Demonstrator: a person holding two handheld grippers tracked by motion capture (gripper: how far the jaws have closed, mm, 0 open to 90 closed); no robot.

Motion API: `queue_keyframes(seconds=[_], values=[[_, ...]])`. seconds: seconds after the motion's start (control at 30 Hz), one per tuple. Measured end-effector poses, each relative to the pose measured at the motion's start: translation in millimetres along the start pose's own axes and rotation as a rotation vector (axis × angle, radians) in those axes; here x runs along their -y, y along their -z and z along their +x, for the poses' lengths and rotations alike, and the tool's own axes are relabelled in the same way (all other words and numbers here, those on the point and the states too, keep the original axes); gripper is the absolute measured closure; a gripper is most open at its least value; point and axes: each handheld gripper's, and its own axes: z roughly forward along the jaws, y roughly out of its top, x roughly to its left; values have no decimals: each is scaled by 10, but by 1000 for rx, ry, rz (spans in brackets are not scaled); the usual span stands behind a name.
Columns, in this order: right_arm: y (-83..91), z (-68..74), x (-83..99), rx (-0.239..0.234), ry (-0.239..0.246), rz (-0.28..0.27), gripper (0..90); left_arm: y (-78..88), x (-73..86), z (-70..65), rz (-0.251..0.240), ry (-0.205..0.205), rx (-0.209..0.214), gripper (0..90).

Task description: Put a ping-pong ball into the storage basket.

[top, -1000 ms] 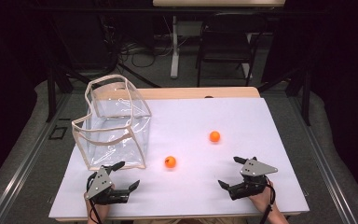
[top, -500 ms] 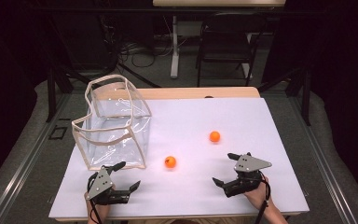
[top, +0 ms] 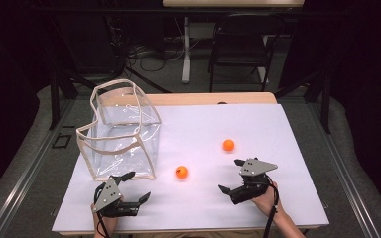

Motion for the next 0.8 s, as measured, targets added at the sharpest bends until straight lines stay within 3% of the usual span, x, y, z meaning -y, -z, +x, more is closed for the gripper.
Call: queue_keyframes(seconds=[0.8], values=[[-346,48,-266,-70,32,24,0,-40,-19,-29,-2,-11,-6,157]])
